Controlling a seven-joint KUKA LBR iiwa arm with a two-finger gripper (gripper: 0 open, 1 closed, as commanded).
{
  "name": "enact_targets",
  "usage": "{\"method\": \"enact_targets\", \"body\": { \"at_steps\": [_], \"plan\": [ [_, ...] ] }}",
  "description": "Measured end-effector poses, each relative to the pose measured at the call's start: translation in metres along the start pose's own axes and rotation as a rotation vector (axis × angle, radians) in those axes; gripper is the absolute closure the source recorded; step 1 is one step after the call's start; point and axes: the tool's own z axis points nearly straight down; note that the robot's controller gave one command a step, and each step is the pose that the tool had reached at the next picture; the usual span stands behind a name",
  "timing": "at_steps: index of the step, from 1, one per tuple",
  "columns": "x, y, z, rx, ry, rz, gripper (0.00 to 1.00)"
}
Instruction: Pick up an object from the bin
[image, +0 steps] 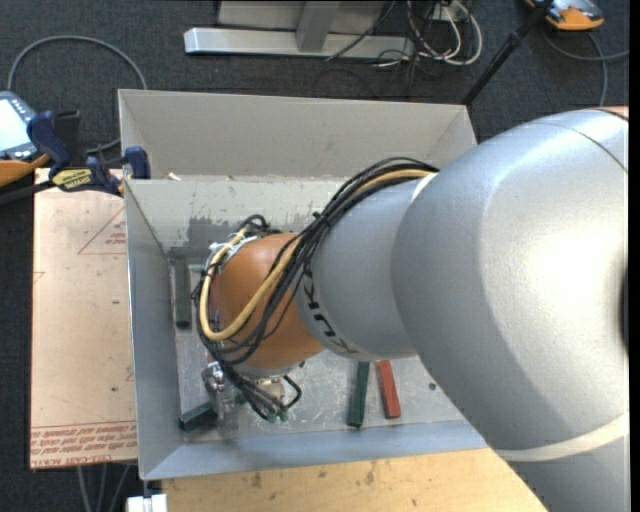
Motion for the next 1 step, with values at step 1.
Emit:
{"method": "enact_targets", "body": {
  "at_steps": [1],
  "plan": [
    [0.0051, -0.053, 0.001, -0.003, -0.002, -0.309, 1.0]
  ]
}}
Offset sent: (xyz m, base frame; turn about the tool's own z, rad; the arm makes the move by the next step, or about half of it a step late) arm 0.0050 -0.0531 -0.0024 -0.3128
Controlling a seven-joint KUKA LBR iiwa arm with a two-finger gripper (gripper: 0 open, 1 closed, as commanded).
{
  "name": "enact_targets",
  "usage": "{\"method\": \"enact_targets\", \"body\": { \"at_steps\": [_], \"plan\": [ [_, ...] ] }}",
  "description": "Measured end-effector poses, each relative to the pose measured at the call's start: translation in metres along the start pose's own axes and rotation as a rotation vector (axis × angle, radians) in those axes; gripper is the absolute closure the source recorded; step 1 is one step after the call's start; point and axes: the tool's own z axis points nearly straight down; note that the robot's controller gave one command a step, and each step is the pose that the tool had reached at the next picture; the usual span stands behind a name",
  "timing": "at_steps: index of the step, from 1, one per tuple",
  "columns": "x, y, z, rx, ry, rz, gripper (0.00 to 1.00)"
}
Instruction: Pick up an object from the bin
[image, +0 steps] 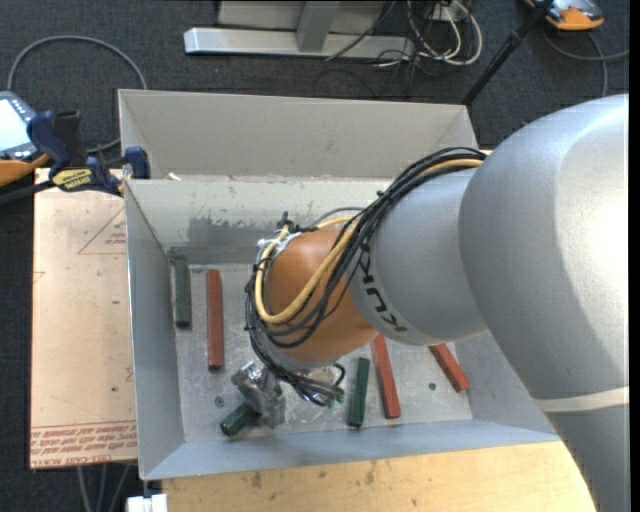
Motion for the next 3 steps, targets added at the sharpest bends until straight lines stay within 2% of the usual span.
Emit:
{"method": "enact_targets", "body": {
  "at_steps": [1, 2, 3],
  "plan": [
    [0.0, 0.001, 0.0, -0.001, 0.0, -0.001, 1.0],
    [-0.007, -0.043, -0.054, 0.002, -0.002, 0.137, 1.0],
    [0.041, -0.075, -0.121, 0.004, -0.001, 0.131, 1.0]
  ]
}}
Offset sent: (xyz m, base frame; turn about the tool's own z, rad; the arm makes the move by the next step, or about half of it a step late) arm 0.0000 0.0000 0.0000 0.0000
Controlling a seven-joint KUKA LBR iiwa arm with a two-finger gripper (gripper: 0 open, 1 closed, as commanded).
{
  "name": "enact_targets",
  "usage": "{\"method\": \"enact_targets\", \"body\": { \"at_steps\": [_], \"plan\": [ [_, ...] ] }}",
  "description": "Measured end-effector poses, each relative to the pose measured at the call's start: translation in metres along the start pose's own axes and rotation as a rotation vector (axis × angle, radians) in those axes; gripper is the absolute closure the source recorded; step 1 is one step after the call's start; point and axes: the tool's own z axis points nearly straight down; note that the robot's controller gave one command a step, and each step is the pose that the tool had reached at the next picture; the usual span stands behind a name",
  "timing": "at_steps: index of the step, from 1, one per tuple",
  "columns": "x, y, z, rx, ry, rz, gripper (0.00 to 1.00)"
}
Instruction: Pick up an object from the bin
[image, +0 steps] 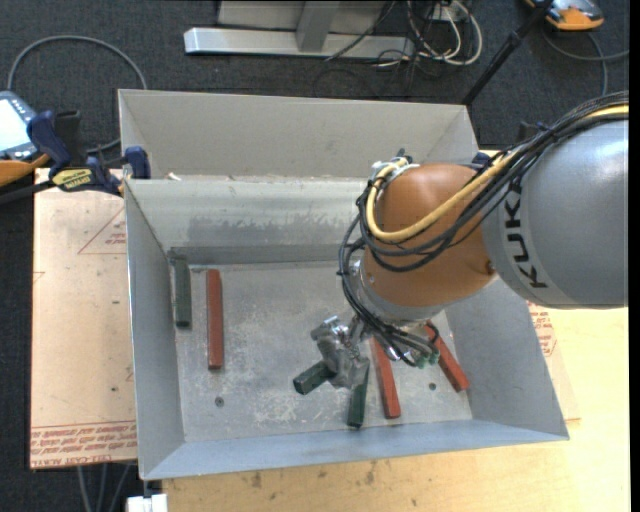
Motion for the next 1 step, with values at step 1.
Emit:
{"method": "enact_targets", "body": {
  "at_steps": [1],
  "plan": [
    [-0.0195, 0.0382, -0.1592, -0.001, -0.008, -0.104, 1.0]
  ]
}}
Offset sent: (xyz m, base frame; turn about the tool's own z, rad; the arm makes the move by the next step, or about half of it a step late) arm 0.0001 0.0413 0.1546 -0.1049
